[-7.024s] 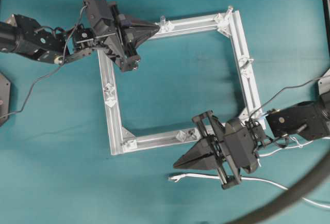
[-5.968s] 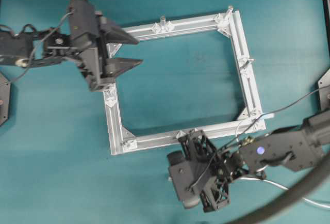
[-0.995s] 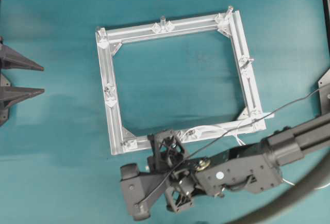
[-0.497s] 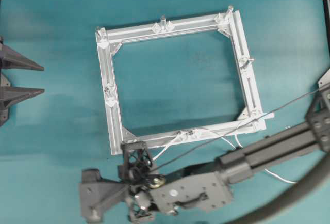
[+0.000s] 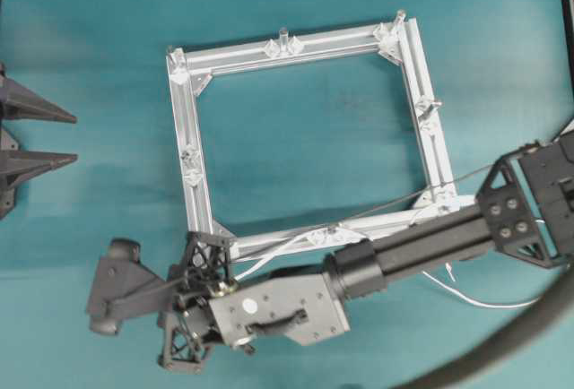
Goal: Move the cable alternately left and right between 8 pins so it hooks onto each one.
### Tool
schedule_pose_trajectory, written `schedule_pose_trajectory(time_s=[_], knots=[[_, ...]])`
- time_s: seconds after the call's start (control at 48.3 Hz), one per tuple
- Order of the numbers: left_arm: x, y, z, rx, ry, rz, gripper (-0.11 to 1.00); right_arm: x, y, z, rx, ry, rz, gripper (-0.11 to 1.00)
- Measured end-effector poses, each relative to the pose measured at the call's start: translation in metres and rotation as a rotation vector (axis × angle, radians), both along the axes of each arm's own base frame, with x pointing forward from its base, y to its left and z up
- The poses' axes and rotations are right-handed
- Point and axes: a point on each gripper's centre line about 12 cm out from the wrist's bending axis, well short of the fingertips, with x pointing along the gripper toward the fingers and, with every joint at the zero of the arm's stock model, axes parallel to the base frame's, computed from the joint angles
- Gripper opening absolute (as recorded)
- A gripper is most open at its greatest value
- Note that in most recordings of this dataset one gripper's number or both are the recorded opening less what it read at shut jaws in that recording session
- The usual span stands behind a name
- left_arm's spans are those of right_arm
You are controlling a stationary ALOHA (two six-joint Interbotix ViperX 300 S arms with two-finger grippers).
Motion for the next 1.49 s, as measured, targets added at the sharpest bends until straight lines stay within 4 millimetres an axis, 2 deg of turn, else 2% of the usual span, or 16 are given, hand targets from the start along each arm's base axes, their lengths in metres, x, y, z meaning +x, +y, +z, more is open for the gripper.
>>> schedule_pose_trajectory(time_s=[0.311, 0.642, 0.85, 1.077, 1.492], knots=[[0.000, 0.000, 0.000, 0.001, 0.002, -0.002, 0.70, 0.015, -0.040, 0.002, 0.083, -0.035, -0.231, 0.15], [0.000, 0.000, 0.000, 0.002, -0.001, -0.002, 0.70, 0.015, -0.055, 0.005, 0.059, -0.066, -0.389, 0.15], [0.000, 0.000, 0.000, 0.002, 0.000, 0.000, 0.70, 0.011, -0.068, 0.002, 0.007, -0.034, -0.438, 0.15], [0.000, 0.000, 0.000, 0.002, -0.001, 0.000, 0.70, 0.004, -0.086, -0.015, -0.004, 0.000, -0.484, 0.15], [0.000, 0.000, 0.000, 0.002, 0.000, 0.000, 0.70, -0.026, -0.115, -0.003, -0.014, -0.010, -0.578, 0.15]])
